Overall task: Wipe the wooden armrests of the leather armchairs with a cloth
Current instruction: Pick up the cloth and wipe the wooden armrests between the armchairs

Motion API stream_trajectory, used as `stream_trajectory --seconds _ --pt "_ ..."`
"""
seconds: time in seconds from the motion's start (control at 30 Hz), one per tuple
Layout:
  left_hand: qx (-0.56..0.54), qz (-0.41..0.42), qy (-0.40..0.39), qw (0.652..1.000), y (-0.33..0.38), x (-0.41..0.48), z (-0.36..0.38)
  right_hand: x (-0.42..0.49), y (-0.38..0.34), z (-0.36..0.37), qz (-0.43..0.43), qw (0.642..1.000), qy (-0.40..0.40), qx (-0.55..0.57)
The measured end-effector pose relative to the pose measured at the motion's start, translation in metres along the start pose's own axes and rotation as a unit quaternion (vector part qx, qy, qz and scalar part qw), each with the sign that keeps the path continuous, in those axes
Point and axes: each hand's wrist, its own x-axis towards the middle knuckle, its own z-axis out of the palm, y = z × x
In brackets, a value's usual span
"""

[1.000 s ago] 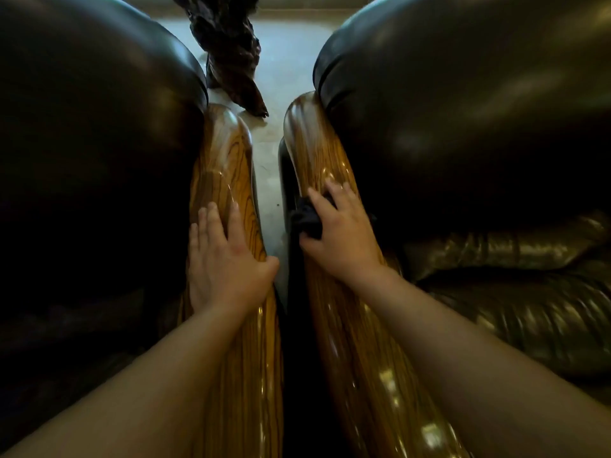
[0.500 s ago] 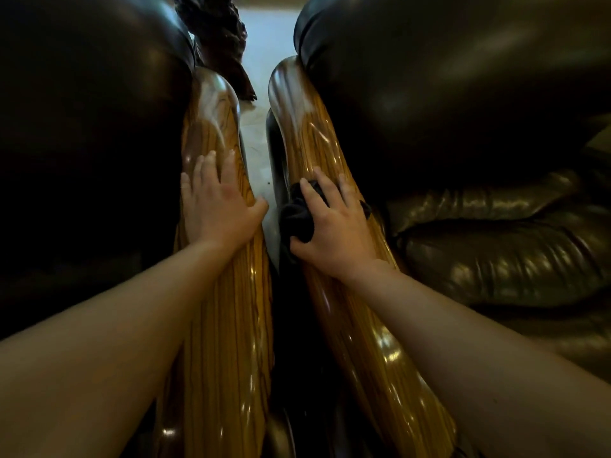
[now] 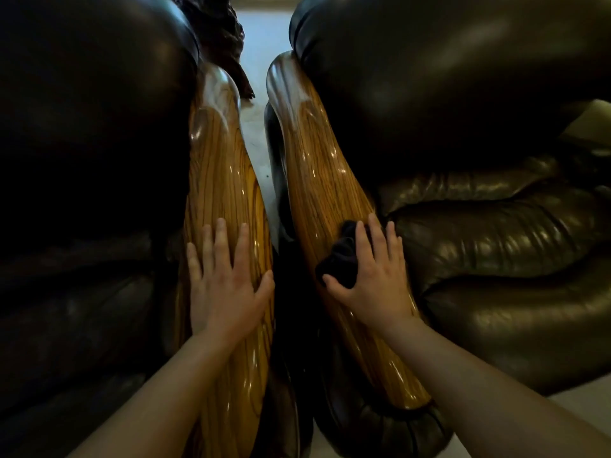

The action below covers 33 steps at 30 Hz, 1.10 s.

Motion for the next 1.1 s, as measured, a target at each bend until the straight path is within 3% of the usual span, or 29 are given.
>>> stream_trajectory --seconds 0.3,0.6,0.7,0.83,1.1 --pt "-0.033 0.011 -0.027 0.999 0.007 -0.06 0.002 -0.078 0.013 0.01 0.006 1.0 -0.015 0.01" --pt "-0.043 -0.092 -0.048 0.994 0.027 -0.176 -0.007 -0.119 0.026 -0.003 -0.113 0.99 -0.083 -0.017" --pt "-0.046 -0.13 -0.063 0.988 0.028 -0.211 -0.026 -0.12 0.022 -0.026 -0.119 0.989 -0.083 -0.013" --pt "-0.071 -0.161 -0.08 0.981 0.036 -0.242 -0.063 -0.12 -0.014 -0.076 -0.084 0.984 -0.133 0.079" --pt "-0.082 -0.204 -0.089 0.972 0.053 -0.3 -0.158 -0.149 -0.078 -0.171 -0.144 0.967 -0.144 0.154"
